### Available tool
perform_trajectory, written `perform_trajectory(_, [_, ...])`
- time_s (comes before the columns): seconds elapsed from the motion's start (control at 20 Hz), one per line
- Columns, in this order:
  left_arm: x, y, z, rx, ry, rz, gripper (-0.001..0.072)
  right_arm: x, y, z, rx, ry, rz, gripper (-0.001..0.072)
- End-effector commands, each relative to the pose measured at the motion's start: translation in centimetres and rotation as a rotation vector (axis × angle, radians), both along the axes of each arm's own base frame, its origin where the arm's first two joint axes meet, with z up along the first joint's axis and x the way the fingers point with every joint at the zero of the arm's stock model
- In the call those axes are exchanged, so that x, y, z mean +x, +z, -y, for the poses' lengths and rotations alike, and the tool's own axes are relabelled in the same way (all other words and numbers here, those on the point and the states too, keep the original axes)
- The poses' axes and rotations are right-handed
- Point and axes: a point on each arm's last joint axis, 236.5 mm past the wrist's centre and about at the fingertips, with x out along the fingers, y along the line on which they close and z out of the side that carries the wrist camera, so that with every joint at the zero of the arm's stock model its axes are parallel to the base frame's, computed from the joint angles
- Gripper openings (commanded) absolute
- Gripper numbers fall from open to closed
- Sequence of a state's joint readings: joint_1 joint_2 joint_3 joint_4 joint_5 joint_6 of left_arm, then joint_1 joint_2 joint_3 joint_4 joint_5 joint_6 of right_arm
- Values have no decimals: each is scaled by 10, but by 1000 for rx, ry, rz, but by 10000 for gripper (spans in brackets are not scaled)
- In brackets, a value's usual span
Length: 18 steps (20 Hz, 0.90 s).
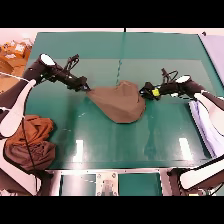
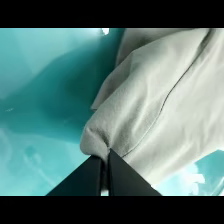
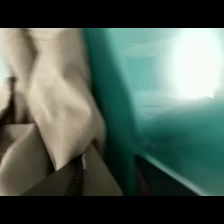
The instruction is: Fold the shirts.
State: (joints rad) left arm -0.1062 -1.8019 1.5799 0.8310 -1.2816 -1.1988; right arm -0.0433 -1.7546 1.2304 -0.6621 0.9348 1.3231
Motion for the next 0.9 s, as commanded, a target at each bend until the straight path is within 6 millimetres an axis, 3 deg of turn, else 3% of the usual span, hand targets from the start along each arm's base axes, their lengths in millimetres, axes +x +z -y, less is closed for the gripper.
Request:
perform_trajectory(0.0, [-1, -7, -13, 50, -2, -5, 28, 6, -8, -37, 44, 43, 3, 226])
perform_trajectory(0.05, [-1, -7, -13, 50, -3, -6, 28, 8, -10, -42, 44, 53, 5, 169])
perform_trajectory(0.1, [-1, -7, -13, 50, -5, -8, 28, 12, -8, -43, 44, 56, 14, 28])
perform_trajectory(0.3, [-14, -5, -16, 55, -25, -56, 28, 35, 26, -25, 46, 66, 103, 15])
perform_trajectory(0.5, [-12, 18, -55, 172, 50, -23, 28, 49, 78, 41, 31, -10, 187, 15])
perform_trajectory(0.65, [-3, 77, -61, 133, 110, 126, 28, 42, 130, 83, 22, -48, 267, 15])
perform_trajectory(0.75, [3, 138, -47, 35, 161, 274, 28, 35, 176, 97, -1, -57, 359, 15])
perform_trajectory(0.85, [3, 213, -43, -43, 224, 465, 27, 24, 236, 110, -38, -67, 476, 16])
